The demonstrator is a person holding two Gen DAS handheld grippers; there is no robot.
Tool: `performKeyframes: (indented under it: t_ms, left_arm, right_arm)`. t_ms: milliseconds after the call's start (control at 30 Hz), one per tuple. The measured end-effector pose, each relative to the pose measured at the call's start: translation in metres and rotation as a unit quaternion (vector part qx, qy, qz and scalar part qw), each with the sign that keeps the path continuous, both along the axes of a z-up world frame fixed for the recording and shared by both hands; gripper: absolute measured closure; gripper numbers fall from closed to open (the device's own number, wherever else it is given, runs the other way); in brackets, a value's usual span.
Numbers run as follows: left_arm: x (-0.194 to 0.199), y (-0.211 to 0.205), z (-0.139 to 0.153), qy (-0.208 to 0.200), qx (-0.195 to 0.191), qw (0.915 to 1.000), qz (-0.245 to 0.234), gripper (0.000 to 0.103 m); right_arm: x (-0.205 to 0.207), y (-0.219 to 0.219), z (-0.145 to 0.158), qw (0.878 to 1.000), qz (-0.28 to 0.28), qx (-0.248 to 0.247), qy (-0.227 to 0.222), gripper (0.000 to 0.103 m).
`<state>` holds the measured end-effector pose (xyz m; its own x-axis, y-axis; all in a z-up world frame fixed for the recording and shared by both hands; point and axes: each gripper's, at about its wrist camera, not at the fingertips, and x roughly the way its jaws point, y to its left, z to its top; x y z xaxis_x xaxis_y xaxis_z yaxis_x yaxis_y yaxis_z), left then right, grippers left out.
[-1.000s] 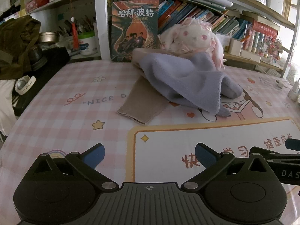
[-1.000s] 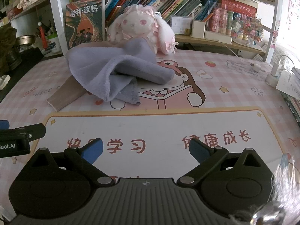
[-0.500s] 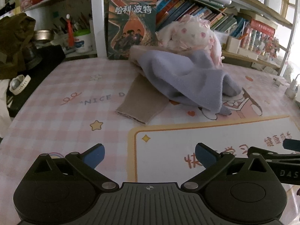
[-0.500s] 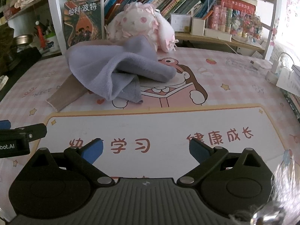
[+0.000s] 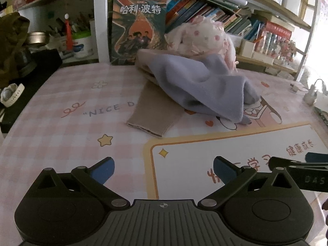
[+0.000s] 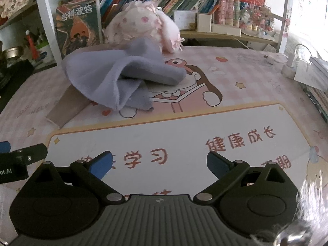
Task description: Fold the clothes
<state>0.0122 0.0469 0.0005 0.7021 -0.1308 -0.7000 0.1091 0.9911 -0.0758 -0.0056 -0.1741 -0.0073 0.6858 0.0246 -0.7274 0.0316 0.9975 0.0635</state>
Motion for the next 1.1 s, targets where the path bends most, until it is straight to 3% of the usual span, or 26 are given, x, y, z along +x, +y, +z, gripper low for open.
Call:
performKeyframes:
  t_ms: [267,467,800,1100]
  left_arm:
    - [-0.005,0.014,-0.005,-0.008,-0.013,0.9995,-0.026,0.0]
    - [-0.008,0.019,-0.014,-0.004,-0.028,0.9993,-0.025,0.0]
    - [-0.01,0.018,-0.016,-0.004,-0.023,0.9997,-0.008,0.0]
    - [-0.005,-0.02,-0.011,-0.011,-0.002,0.9997,0.022,0.0]
  right_arm:
    - [0.002,0.003,0.002,1.0,-0.021,0.001,-0.008,0.004]
    - [0.005,-0.015,0.008,0.998,-0.053,-0.025,-0.019,0.004]
    - [0.008,-0.049,0.018,0.994,-0.095,-0.049,-0.031,0.004]
    - [0.018,-0.07,0.015,0.998,-0.057,0.015,-0.024,0.004]
